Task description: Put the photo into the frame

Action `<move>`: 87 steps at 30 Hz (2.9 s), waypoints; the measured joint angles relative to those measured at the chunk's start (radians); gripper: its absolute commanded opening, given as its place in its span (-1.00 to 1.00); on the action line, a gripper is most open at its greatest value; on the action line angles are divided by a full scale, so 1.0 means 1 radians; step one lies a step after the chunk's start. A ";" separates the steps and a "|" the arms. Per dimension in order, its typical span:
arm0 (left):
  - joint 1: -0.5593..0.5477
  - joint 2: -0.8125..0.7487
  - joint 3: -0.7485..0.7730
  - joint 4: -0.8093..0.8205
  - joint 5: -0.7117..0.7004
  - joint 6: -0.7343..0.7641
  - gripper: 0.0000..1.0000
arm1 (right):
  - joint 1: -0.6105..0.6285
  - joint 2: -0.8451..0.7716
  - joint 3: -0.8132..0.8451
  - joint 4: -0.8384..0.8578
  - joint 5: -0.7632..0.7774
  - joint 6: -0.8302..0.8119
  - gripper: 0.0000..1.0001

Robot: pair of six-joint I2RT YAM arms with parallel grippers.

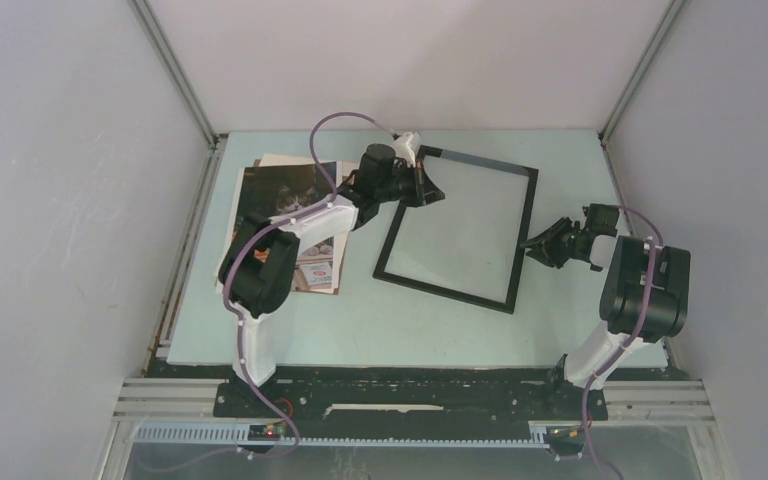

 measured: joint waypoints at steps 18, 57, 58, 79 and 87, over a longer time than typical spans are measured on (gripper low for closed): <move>-0.004 -0.016 -0.051 0.074 0.017 -0.026 -1.00 | 0.001 0.000 0.000 0.000 -0.001 0.000 -0.23; -0.013 -0.032 -0.066 0.230 0.154 -0.318 -1.00 | 0.003 0.000 0.000 0.000 -0.007 0.000 -0.23; -0.012 -0.027 -0.066 0.233 0.155 -0.338 -1.00 | 0.003 0.000 0.000 0.000 -0.007 0.000 -0.23; 0.054 0.105 0.040 0.110 0.204 -0.470 -1.00 | 0.014 -0.088 0.000 -0.104 0.074 -0.047 0.09; 0.091 0.153 0.122 -0.056 0.226 -0.338 -0.99 | 0.047 -0.221 -0.033 -0.158 0.118 -0.054 0.16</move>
